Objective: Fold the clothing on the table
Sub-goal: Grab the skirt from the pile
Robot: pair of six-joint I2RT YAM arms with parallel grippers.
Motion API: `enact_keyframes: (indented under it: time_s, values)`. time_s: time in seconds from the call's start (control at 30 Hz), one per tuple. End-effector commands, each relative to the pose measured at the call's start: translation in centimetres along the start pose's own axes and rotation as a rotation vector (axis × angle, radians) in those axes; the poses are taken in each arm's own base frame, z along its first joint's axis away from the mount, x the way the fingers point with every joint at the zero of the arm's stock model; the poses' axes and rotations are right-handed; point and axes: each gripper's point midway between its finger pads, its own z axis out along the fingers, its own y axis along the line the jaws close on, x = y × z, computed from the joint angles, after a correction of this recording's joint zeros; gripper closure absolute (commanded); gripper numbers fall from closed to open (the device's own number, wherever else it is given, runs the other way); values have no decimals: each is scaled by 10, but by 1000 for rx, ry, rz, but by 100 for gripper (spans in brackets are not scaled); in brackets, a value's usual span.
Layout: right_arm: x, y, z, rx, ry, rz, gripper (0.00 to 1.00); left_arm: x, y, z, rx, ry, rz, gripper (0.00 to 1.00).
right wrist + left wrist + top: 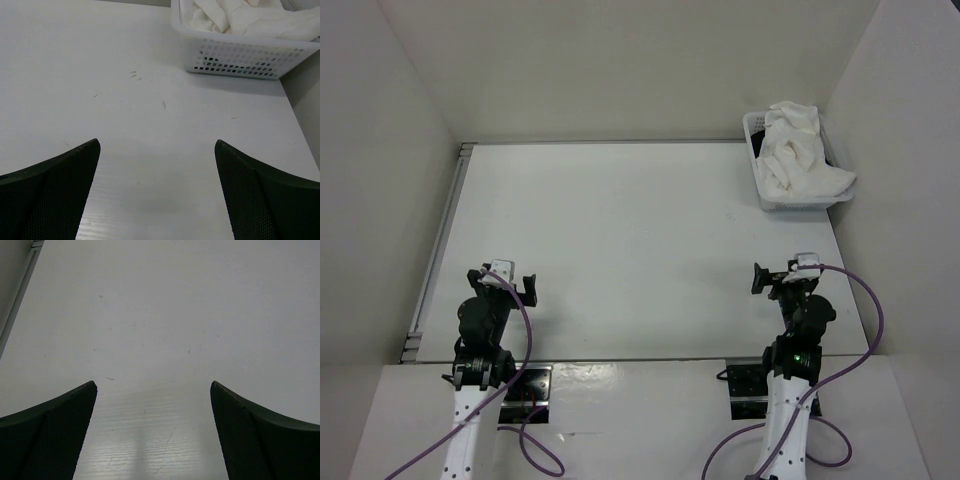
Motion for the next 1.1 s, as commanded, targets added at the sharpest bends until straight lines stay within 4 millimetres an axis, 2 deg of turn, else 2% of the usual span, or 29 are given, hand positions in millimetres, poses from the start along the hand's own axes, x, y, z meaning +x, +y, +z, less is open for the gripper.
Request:
enact_keyframes:
  time_s: [0.0, 0.4, 0.47, 0.53, 0.57, 0.63, 0.67, 0.73, 0.77, 0.83, 0.87, 0.93, 0.97, 1.0, 1.03, 1.07]
  values:
    - [3, -1, 0, 2, -38, -2, 1, -16, 2, -1, -14, -114, 4, 0]
    - [3, -1, -1, -1, -38, -2, 1, -16, 2, -1, -14, -114, 4, 0]
    - [-5, 3, -1, -22, -63, -12, 1, -16, 2, -1, -14, -114, 4, 0]
    - [-30, 10, -4, -78, -116, -111, 1, -16, 2, -1, -14, -114, 4, 0]
    - [-54, 23, -10, -167, -180, -256, 1, -16, 2, -1, -14, -114, 4, 0]
    - [-92, 26, -18, -164, -276, -298, 1, -16, 2, -1, -14, -114, 4, 0]
    - [-122, 28, -27, -159, -350, -376, 1, -16, 2, -1, -14, -114, 4, 0]
    - [-166, 21, -40, -84, -475, -377, 1, -16, 2, -1, -14, -114, 4, 0]
    - [-196, 8, -53, 16, -541, -319, 1, -16, 2, -1, -14, -114, 4, 0]
    - [-222, 1, -67, 68, -602, -138, 1, -16, 2, -1, -14, -114, 4, 0]
    - [-240, 4, -78, 66, -620, -133, 1, -16, 2, -1, -14, -114, 4, 0]
    - [-246, 2, -72, 60, -558, -101, 1, -16, 2, -1, -14, -114, 4, 0]
    - [-256, 2, -76, 59, -517, -86, 1, -16, 2, -1, -14, -114, 4, 0]
    - [-248, -3, -56, 44, -413, -97, 1, -16, 2, -1, -14, -114, 4, 0]
    - [-255, -2, -56, 33, -355, -96, 1, -16, 2, -1, -14, -114, 4, 0]
    - [-254, -8, -48, 43, -297, -94, 1, -16, 2, -1, -14, -114, 4, 0]
